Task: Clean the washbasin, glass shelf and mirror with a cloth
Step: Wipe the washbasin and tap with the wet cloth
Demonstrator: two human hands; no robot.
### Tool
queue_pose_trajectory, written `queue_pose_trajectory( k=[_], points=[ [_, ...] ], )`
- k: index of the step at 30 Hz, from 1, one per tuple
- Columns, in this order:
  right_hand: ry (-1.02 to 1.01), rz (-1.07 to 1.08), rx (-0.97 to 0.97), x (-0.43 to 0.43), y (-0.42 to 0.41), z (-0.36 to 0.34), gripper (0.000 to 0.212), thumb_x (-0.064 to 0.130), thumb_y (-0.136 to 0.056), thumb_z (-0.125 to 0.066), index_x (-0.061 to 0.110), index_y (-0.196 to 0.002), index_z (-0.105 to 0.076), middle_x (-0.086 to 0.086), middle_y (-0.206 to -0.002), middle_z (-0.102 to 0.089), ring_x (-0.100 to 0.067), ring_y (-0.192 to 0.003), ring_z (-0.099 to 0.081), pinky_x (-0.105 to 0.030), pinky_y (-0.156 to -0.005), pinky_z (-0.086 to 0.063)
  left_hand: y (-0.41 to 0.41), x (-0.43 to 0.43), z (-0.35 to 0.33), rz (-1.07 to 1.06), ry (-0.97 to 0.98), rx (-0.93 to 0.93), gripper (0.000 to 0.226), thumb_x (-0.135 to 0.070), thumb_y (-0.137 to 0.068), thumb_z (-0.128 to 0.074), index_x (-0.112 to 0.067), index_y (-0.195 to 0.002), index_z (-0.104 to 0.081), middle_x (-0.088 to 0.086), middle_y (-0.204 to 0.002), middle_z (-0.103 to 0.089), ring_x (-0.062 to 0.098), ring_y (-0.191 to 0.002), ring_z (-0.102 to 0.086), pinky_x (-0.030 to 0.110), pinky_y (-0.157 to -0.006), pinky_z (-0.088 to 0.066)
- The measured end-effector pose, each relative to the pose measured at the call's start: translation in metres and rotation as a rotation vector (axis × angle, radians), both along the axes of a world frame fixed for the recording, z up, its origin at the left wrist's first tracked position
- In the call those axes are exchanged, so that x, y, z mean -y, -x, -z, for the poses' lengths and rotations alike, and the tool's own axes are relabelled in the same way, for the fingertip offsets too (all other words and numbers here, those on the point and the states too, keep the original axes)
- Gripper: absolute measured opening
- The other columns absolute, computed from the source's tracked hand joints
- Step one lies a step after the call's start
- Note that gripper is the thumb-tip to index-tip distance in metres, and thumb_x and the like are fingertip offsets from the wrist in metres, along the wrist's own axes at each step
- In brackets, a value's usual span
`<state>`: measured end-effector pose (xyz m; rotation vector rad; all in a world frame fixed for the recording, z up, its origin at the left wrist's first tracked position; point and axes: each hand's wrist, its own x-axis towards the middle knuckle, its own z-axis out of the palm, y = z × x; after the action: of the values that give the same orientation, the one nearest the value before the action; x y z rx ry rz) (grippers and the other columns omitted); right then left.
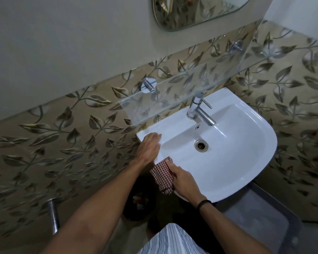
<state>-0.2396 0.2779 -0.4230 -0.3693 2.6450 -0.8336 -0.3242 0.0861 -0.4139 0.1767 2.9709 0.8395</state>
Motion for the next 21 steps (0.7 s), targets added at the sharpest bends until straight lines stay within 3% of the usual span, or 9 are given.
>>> queue_pose_trajectory(
  k=[3,7,11,14,17,21],
  points=[
    [-0.173,0.013,0.021,0.018,0.011,-0.004,0.055,0.019,-0.101,-0.033,0.028,-0.155,-0.029,-0.003,-0.157,-0.040,-0.033,-0.144,-0.034,-0.055,-0.117,-0.025,0.009,0.000,0.002,0.024,0.002,-0.031,0.045,-0.016,-0.106,-0.040,-0.012,-0.151,-0.042,0.009,-0.158,-0.037,0.024,-0.146,-0.029,0.034,-0.121,-0.023],
    [-0.008,0.168,-0.005,0.054,0.012,-0.004,0.051,0.030,-0.108,-0.026,0.006,-0.153,-0.030,-0.016,-0.159,-0.034,-0.029,-0.144,-0.035,-0.045,-0.120,-0.028,0.024,-0.003,0.003,0.086,-0.026,-0.081,0.047,-0.013,-0.105,-0.043,-0.010,-0.152,-0.041,0.011,-0.159,-0.036,0.026,-0.146,-0.031,0.035,-0.123,-0.023],
    [0.072,0.198,-0.036,0.041,-0.007,-0.008,0.052,0.033,-0.109,-0.026,0.011,-0.156,-0.026,-0.008,-0.160,-0.034,-0.021,-0.146,-0.034,-0.035,-0.120,-0.021,0.033,-0.002,0.011,0.107,-0.028,-0.065,0.052,-0.020,-0.106,-0.043,-0.014,-0.157,-0.032,0.008,-0.163,-0.029,0.022,-0.150,-0.025,0.042,-0.123,-0.025],
    [0.061,0.205,-0.001,0.029,-0.015,-0.005,0.051,0.034,-0.109,-0.026,0.016,-0.157,-0.027,-0.004,-0.162,-0.032,-0.018,-0.148,-0.031,-0.027,-0.120,-0.015,0.034,-0.005,0.020,0.100,-0.004,-0.028,0.058,-0.031,-0.107,-0.042,-0.020,-0.160,-0.023,0.003,-0.167,-0.021,0.020,-0.154,-0.016,0.043,-0.125,-0.017],
    [0.029,0.257,0.009,0.036,-0.009,-0.006,0.050,0.033,-0.109,-0.025,0.019,-0.156,-0.028,-0.004,-0.162,-0.032,-0.019,-0.148,-0.031,-0.032,-0.121,-0.019,0.034,-0.008,0.030,0.090,0.088,-0.058,0.061,-0.040,-0.107,-0.040,-0.023,-0.161,-0.018,0.000,-0.168,-0.019,0.017,-0.156,-0.009,0.039,-0.128,-0.005],
    [-0.018,0.230,-0.020,0.032,-0.019,-0.011,0.049,0.032,-0.109,-0.026,0.019,-0.156,-0.029,-0.002,-0.160,-0.035,-0.019,-0.146,-0.034,-0.036,-0.119,-0.024,0.033,-0.008,0.032,0.072,0.131,-0.109,0.060,-0.044,-0.106,-0.039,-0.022,-0.160,-0.023,0.002,-0.167,-0.023,0.019,-0.156,-0.012,0.040,-0.128,-0.006]
  ],
)
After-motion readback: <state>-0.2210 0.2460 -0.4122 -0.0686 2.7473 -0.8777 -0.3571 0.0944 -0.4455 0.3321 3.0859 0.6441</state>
